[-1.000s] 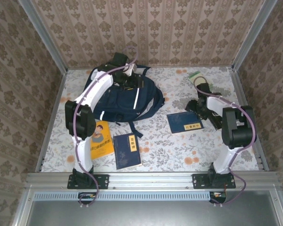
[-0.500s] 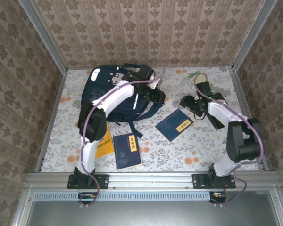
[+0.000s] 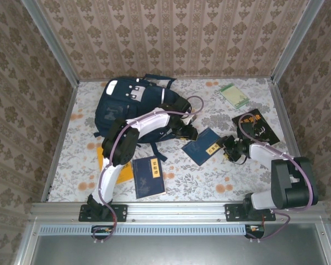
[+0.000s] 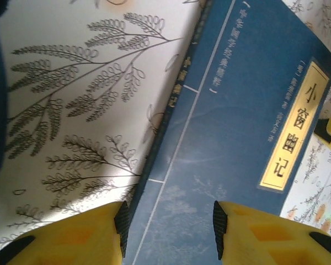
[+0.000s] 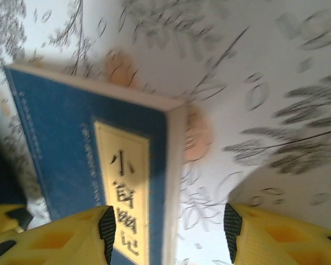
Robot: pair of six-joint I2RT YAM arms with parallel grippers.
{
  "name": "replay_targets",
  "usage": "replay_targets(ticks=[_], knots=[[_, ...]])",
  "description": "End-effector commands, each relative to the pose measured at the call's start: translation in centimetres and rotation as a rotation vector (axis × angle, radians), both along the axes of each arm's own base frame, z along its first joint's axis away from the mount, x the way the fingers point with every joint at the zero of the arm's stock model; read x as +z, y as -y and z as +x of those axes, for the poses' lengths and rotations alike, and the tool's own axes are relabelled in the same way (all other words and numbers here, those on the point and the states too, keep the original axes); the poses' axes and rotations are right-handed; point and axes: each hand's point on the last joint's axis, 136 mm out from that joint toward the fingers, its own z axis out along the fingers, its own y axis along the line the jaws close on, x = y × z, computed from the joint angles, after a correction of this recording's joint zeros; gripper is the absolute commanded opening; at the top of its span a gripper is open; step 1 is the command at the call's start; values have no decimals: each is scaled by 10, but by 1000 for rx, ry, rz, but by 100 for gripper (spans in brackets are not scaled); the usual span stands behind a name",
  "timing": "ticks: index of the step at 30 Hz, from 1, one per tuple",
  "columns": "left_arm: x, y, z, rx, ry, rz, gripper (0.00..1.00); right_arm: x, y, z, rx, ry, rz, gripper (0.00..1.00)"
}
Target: Pack the student bag
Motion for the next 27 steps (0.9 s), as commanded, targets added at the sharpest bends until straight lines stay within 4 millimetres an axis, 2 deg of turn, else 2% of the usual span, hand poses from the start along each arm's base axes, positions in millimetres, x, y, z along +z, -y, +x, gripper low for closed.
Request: replay_targets(ticks=[1, 6, 11, 20, 27], knots=[[-14, -3, 3, 17, 5, 25, 46, -3, -20, -2, 8, -6, 125, 56], [-28, -5, 0, 10, -21, 38, 45, -5, -27, 4, 16, 5, 172, 54], [-34, 1, -6, -6, -47, 27, 42, 0, -38, 11, 34, 28, 213, 50], [-38, 12, -20, -44, -90, -6, 36, 21, -49, 20, 68, 89, 225, 46], [-38, 16, -27, -63, -103, -13, 32, 50, -48, 23, 83, 167, 194, 43]])
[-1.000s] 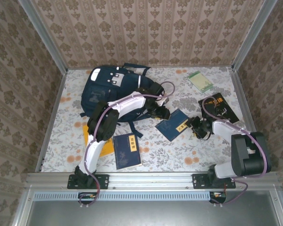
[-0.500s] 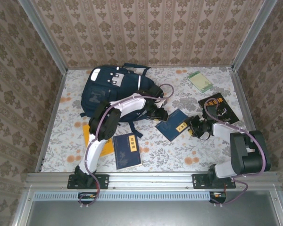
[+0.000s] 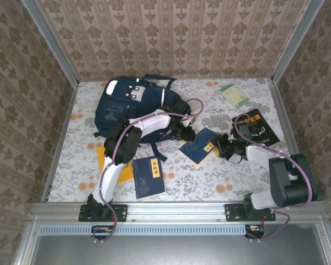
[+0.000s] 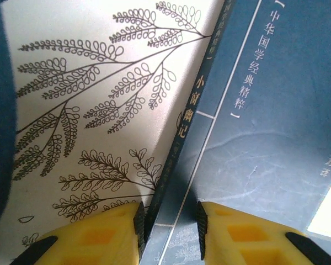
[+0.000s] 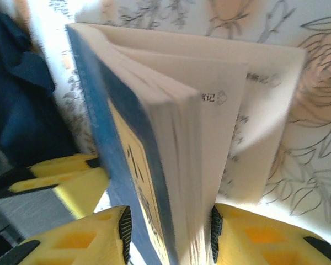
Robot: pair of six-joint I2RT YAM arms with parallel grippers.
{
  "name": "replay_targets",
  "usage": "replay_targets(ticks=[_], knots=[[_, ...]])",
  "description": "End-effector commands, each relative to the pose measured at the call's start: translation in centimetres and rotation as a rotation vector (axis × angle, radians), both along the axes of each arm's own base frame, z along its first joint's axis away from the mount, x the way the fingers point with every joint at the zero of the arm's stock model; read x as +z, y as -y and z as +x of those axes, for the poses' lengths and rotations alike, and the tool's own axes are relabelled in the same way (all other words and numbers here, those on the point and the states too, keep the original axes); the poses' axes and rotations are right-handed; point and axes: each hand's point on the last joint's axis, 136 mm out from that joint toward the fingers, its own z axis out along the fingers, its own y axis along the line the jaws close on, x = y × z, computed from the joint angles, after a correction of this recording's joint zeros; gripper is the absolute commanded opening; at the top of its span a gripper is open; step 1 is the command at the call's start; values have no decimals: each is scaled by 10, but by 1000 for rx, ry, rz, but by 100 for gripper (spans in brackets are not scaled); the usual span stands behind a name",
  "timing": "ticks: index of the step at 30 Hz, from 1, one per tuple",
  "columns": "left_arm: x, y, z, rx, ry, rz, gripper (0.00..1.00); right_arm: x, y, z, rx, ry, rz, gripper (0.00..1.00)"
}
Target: Pack the student bag
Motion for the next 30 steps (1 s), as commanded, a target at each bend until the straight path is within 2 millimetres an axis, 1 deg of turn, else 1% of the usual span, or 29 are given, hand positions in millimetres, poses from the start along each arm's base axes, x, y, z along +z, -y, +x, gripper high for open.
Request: replay_targets(ticks=[1, 5, 9, 13, 18, 21, 26, 30], knots=[[-16, 17, -27, -63, -85, -32, 32, 31, -8, 10, 30, 86, 14, 43], [-14, 17, -29, -68, -85, -37, 32, 37, -11, 9, 38, 106, 15, 43], [-11, 17, -29, -67, -80, -42, 31, 48, -20, 11, 63, 141, 33, 49], [-8, 17, -31, -62, -85, -52, 31, 55, -33, 13, 87, 164, 65, 54], [-3, 19, -32, -56, -92, -79, 31, 65, -44, 17, 83, 201, 107, 57], [1, 20, -32, -51, -96, -92, 31, 71, -43, 18, 66, 224, 103, 57], [6, 20, -30, -36, -99, -114, 31, 70, -37, 23, -2, 247, 108, 58], [6, 18, -28, -28, -100, -113, 31, 63, -34, 24, -14, 222, 81, 59]])
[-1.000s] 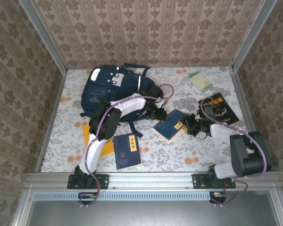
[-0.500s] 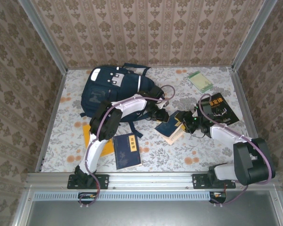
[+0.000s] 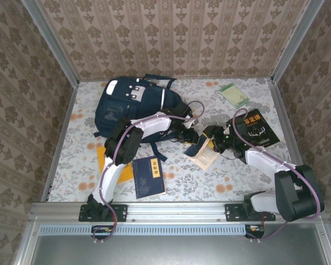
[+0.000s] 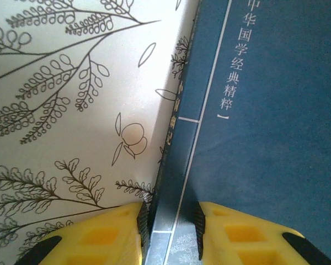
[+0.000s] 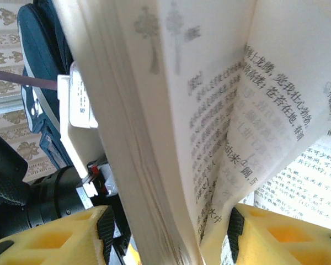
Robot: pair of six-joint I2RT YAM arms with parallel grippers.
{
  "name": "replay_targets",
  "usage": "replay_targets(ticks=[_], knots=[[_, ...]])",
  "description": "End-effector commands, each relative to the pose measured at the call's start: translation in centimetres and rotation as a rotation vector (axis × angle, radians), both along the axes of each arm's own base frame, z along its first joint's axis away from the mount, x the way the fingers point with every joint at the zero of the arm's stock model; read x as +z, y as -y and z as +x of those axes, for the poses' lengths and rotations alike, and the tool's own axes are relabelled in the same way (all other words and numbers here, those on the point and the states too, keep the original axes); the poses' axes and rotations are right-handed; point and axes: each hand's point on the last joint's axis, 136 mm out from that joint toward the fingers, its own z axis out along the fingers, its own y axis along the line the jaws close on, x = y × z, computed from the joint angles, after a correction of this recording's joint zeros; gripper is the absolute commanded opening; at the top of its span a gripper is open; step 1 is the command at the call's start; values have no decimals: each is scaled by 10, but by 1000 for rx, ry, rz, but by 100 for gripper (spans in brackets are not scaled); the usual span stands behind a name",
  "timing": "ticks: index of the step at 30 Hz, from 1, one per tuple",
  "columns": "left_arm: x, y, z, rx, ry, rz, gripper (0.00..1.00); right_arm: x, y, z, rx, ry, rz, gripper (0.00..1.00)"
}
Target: Pack the student bag
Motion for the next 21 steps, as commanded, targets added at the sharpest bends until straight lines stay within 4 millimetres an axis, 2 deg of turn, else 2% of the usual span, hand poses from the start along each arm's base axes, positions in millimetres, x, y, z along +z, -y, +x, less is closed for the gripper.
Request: replay_targets(ticks=[1, 6, 9, 14, 21], knots=[[4, 0, -15, -12, -37, -3, 31, 5, 1, 6, -25, 25, -8, 59], [3, -4, -15, -6, -36, -1, 31, 6, 8, 4, -13, 14, -92, 59], [1, -5, -16, -7, -39, 2, 31, 9, 9, 2, 0, 13, -107, 63], [-1, -9, -14, 2, -44, 3, 31, 18, 1, 0, 17, 24, -67, 68], [-1, -9, -9, 27, -67, -21, 31, 5, -22, -13, 67, -41, -27, 69]])
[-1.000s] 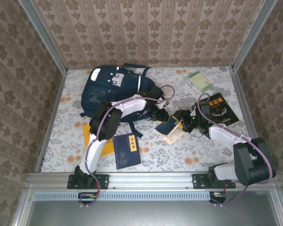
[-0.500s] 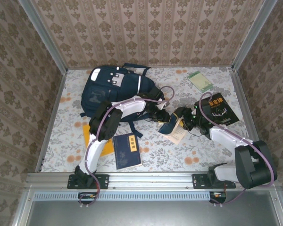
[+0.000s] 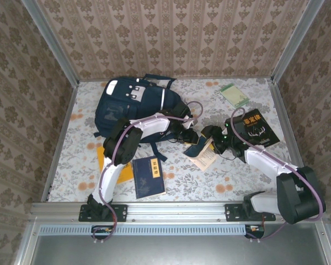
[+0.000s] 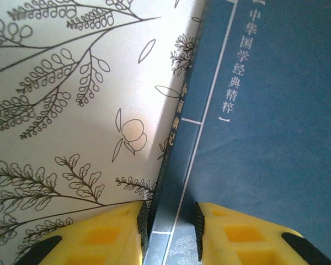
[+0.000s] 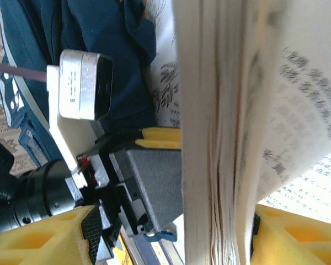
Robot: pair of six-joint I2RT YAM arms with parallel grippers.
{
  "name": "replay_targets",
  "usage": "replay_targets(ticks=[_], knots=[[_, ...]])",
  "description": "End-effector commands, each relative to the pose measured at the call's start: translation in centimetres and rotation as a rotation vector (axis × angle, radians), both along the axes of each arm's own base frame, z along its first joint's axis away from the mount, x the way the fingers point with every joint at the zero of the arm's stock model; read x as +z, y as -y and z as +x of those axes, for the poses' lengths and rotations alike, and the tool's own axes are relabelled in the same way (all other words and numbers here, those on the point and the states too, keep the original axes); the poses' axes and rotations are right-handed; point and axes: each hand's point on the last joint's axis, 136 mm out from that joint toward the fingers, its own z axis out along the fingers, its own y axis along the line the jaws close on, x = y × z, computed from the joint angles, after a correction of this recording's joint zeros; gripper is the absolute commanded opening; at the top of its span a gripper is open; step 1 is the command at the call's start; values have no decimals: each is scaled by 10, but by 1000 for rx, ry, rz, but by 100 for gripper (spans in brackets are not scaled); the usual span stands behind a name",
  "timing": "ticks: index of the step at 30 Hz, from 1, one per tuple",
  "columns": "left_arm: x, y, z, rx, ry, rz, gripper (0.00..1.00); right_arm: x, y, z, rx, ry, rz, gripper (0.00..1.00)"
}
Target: Pack the student bag
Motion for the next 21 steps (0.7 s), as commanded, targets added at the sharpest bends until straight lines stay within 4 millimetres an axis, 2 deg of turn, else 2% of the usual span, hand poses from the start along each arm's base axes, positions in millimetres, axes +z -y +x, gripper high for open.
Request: replay_targets(ticks=[1, 9, 21], knots=[[-1, -7, -7, 21, -56, 9, 31, 4, -16, -5, 33, -23, 41, 70], [-4, -8, -10, 24, -88, -7, 31, 16, -23, -3, 21, -7, 64, 72], [-11, -13, -5, 64, -118, -27, 31, 18, -38, -5, 48, -9, 59, 79]])
